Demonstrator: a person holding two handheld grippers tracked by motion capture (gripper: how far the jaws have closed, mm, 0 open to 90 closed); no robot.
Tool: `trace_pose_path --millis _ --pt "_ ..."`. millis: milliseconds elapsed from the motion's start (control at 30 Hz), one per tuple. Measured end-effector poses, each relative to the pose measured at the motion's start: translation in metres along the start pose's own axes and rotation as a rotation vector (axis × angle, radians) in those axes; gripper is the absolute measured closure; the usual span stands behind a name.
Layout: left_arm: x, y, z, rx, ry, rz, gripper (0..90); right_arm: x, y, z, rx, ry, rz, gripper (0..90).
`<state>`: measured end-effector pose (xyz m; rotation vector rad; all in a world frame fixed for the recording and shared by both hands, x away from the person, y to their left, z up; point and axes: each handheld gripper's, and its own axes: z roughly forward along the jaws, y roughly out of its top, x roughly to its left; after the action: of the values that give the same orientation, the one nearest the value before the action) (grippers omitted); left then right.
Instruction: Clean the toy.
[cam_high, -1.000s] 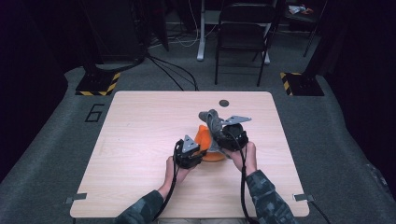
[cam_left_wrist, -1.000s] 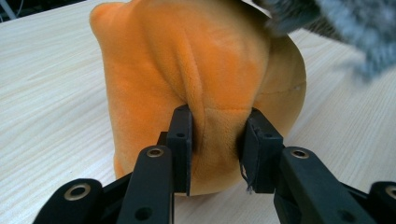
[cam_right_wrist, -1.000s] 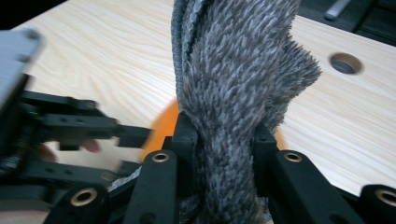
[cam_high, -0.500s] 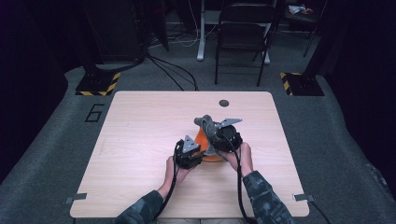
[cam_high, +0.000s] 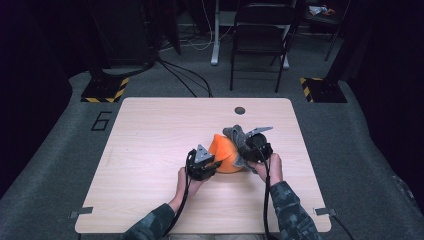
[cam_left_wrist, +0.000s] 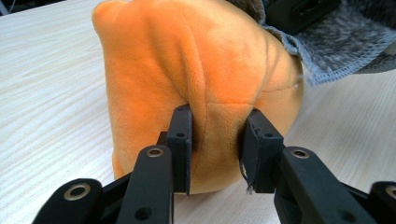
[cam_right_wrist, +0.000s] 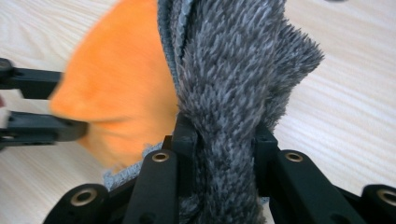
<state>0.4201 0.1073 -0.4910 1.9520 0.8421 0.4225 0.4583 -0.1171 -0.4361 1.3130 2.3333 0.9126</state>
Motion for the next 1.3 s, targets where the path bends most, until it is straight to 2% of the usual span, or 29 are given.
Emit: trace_pose_path --millis 267,367,567,700,767,800,900,933,967,1033,1067,1133,1167,1200,1267,1300 --pt "0.002 0.000 0.000 -0.004 0.002 -0.007 67.5 -0.020 -0.013 0.013 0.072 -0.029 0.059 70.6" --pt "0.002 0.000 0.000 0.001 0.000 -0.008 67.5 -0.026 -0.018 0.020 0.095 -0.019 0.093 70.7" --pt "0.004 -0.001 0.000 -0.001 0.004 -0.018 67.5 -0.028 -0.033 0.045 0.158 -0.017 0.093 70.7" --pt "0.005 -0.001 0.000 -0.006 0.006 -0.021 67.5 -0.030 -0.028 0.039 0.168 -0.040 0.068 70.7" --pt "0.005 -0.001 0.000 -0.007 0.006 -0.021 67.5 -0.035 -0.025 0.028 0.135 -0.072 0.081 70.8" --pt "0.005 -0.001 0.000 -0.006 0.007 -0.021 67.5 -0.038 -0.023 0.022 0.115 -0.073 0.103 70.9" --pt "0.006 -0.001 -0.001 -0.006 0.007 -0.021 67.3 -0.038 -0.012 -0.001 0.012 -0.038 0.124 71.1" --pt "0.006 -0.001 -0.001 -0.006 0.008 -0.022 67.3 -0.035 -0.008 -0.008 -0.011 -0.001 0.127 71.3" --pt "0.006 -0.001 -0.001 -0.006 0.008 -0.021 67.1 -0.031 -0.005 -0.013 -0.033 0.024 0.105 71.6" --pt "0.006 -0.001 -0.001 -0.005 0.011 -0.023 66.2 -0.021 -0.001 -0.014 -0.032 0.100 0.090 72.2" --pt "0.006 0.000 -0.001 -0.006 0.012 -0.023 65.5 -0.015 0.000 -0.011 -0.010 0.110 0.080 72.3" --pt "0.006 0.000 -0.001 -0.008 0.017 -0.022 62.5 -0.007 -0.002 -0.002 0.016 0.095 0.059 72.6" --pt "0.006 0.000 -0.002 -0.008 0.022 -0.012 58.8 -0.007 -0.003 0.002 0.010 0.079 0.060 72.6" --pt "0.004 0.001 -0.003 -0.003 0.028 -0.009 54.6 -0.008 -0.003 0.003 0.006 0.086 0.064 72.6" --pt "-0.002 0.004 -0.006 0.001 0.054 0.022 45.0 -0.010 -0.003 0.003 -0.002 0.079 0.061 72.5" --pt "-0.007 0.006 -0.007 0.008 0.066 0.042 40.0 -0.010 -0.004 0.002 0.000 0.074 0.075 72.5"
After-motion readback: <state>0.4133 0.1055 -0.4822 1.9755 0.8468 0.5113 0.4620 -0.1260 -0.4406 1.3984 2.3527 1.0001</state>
